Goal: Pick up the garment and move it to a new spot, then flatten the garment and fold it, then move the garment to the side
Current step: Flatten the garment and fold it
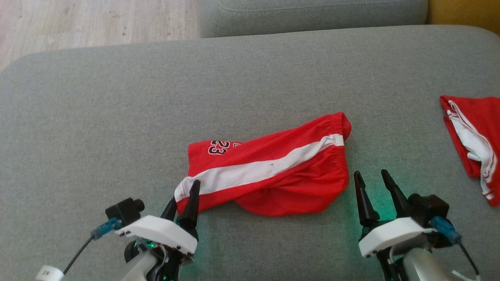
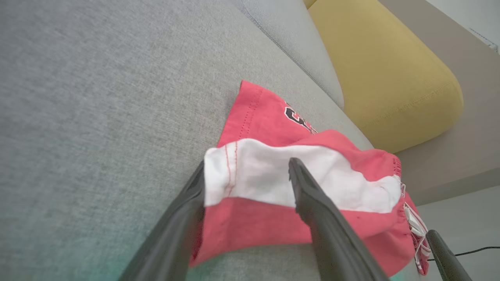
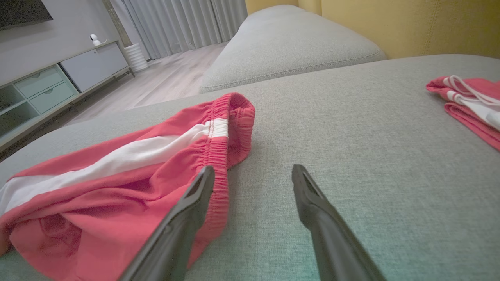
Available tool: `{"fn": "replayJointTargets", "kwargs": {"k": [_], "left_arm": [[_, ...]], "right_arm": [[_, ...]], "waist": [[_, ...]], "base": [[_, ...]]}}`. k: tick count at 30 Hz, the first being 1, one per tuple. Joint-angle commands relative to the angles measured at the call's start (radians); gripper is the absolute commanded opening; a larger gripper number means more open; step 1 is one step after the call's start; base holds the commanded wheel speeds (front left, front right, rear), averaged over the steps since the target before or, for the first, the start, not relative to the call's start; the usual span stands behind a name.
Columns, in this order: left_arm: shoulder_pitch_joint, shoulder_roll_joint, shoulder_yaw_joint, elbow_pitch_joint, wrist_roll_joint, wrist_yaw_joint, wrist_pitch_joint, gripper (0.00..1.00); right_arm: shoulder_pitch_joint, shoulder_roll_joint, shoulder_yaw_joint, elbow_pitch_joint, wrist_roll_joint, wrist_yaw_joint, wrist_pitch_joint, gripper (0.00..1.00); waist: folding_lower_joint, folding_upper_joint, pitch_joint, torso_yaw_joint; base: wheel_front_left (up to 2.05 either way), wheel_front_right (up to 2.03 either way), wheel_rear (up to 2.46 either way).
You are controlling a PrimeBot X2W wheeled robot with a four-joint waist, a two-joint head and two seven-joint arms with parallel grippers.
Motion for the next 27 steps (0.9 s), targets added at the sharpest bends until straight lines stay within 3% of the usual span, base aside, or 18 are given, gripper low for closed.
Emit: {"fn": "replayJointTargets", "kwargs": {"k": [1,16,17,21,27], "left_arm": [[-0.038,0.025,0.020,-0.032,-0.006,-0.006,-0.016,1.00],[-0.003,0.035,0.040,-0.072,-0.037,-0.006,-0.021,1.00],[-0.003,0.033,0.044,-0.076,-0.038,-0.006,-0.021,0.93],[-0.007,0.030,0.074,-0.094,-0.023,-0.006,-0.021,0.04],[0.002,0.011,0.157,-0.109,0.042,-0.006,-0.021,0.00]], "right_arm": [[-0.031,-0.003,0.026,-0.026,0.006,0.007,-0.012,1.00],[-0.028,-0.003,0.031,-0.016,0.014,0.007,-0.012,1.00],[-0.028,-0.003,0.031,-0.016,0.014,0.007,-0.012,1.00],[-0.029,-0.003,0.032,-0.018,0.015,0.007,-0.012,1.00],[-0.038,-0.003,0.027,-0.026,0.024,0.007,-0.012,1.00]], "waist": [[0.0000,0.0000,-0.001,0.000],[0.0000,0.0000,-0.007,0.004],[0.0000,0.0000,-0.007,0.005],[0.0000,0.0000,-0.003,0.006],[0.0000,0.0000,0.005,0.008]], "base": [[0.00,0.00,0.00],[0.00,0.00,0.00],[0.00,0.00,0.00],[0.00,0.00,0.00],[0.00,0.00,0.00]]}}
